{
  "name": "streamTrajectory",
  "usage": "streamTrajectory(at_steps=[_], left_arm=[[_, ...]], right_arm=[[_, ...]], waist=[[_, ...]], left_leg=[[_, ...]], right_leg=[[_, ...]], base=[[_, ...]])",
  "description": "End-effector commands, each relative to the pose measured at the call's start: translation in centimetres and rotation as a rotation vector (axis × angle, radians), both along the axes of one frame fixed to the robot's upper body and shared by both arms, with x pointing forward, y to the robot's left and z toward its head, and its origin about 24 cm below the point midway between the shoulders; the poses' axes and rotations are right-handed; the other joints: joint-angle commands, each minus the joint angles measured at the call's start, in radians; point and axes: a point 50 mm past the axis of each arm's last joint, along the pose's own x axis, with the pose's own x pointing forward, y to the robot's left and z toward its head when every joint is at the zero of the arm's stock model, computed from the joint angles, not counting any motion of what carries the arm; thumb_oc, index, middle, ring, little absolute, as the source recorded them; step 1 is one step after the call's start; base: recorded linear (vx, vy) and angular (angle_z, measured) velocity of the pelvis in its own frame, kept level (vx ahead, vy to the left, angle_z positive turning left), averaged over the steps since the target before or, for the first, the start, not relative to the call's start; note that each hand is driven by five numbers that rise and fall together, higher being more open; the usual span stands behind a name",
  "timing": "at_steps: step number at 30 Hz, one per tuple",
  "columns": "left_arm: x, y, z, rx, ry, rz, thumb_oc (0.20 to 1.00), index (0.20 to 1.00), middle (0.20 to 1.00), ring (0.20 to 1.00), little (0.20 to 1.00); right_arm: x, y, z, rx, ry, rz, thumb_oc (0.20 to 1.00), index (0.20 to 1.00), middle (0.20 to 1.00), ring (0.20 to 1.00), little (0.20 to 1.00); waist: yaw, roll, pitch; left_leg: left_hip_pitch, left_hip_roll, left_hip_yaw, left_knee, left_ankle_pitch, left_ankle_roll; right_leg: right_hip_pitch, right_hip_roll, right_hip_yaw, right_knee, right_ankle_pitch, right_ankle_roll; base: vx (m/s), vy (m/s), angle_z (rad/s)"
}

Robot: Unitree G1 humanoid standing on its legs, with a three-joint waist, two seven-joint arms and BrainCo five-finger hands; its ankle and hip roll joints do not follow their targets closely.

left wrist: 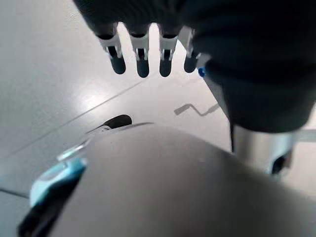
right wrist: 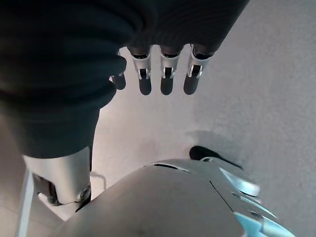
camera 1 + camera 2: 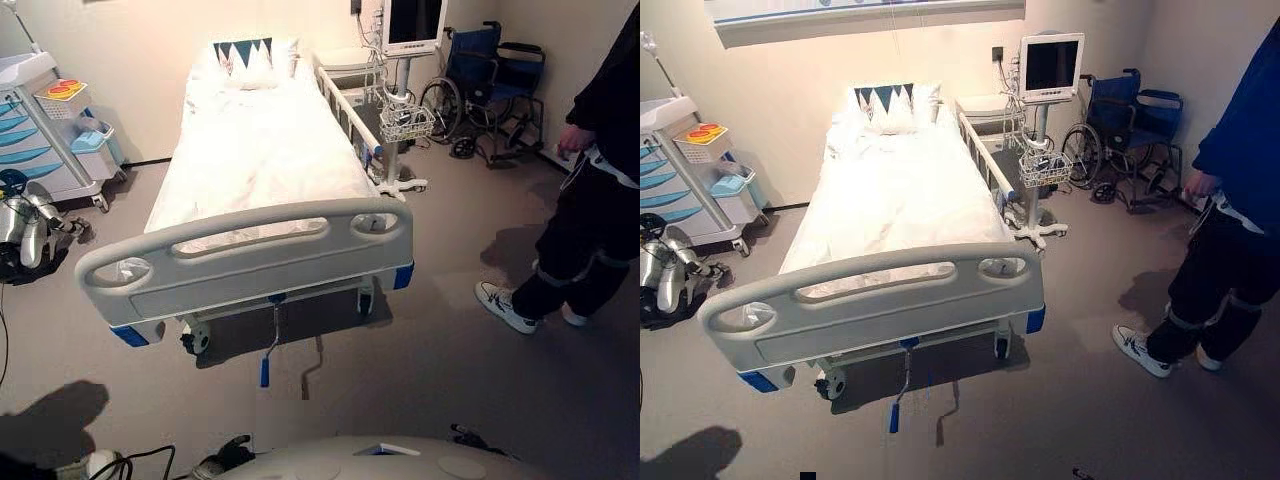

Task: Raise the hospital bed

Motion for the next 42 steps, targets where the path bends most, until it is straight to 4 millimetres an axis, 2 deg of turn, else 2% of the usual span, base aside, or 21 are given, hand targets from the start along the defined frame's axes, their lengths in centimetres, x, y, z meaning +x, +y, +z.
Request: streamTrajectory(at_steps=[1, 23, 35, 42], left_arm=[[0.46, -0.12, 0.00, -0.018, -0.007, 0.086, 1.000, 1.000, 1.000, 1.000, 1.000], [0.21, -0.42, -0.06, -0.028, 0.013, 0.000, 1.000, 1.000, 1.000, 1.000, 1.000], [0.54, -0.53, -0.03, -0.035, 0.002, 0.000, 1.000, 1.000, 1.000, 1.000, 1.000], [-0.12, -0.62, -0.14, -0.049, 0.019, 0.047, 1.000, 1.000, 1.000, 1.000, 1.000]], right_arm=[[1.25, 0.67, -0.01, 0.017, -0.011, 0.001, 1.000, 1.000, 1.000, 1.000, 1.000], [0.97, 0.52, -0.03, 0.015, 0.004, 0.021, 1.000, 1.000, 1.000, 1.000, 1.000], [1.11, 0.44, 0.01, 0.015, 0.002, 0.025, 1.000, 1.000, 1.000, 1.000, 1.000], [0.88, 0.31, 0.00, 0.018, 0.007, 0.017, 1.000, 1.000, 1.000, 1.000, 1.000]], waist=[[-0.011, -0.050, 0.037], [-0.011, -0.048, 0.037], [-0.015, -0.046, 0.046], [-0.012, -0.045, 0.047]], left_leg=[[0.039, -0.050, -0.003, 0.059, -0.049, 0.065], [0.045, -0.049, -0.007, 0.064, -0.053, 0.066], [0.040, -0.048, -0.006, 0.067, -0.053, 0.066], [0.039, -0.048, -0.007, 0.064, -0.052, 0.067]], right_leg=[[0.064, -0.022, 0.011, -0.065, 0.088, 0.049], [0.069, -0.021, 0.007, -0.056, 0.085, 0.050], [0.059, -0.019, 0.006, -0.048, 0.081, 0.048], [0.059, -0.019, 0.007, -0.051, 0.081, 0.048]], base=[[0.12, -0.326, -0.78], [0.00, 0.000, 0.00], [0.00, 0.000, 0.00], [0.00, 0.000, 0.00]])
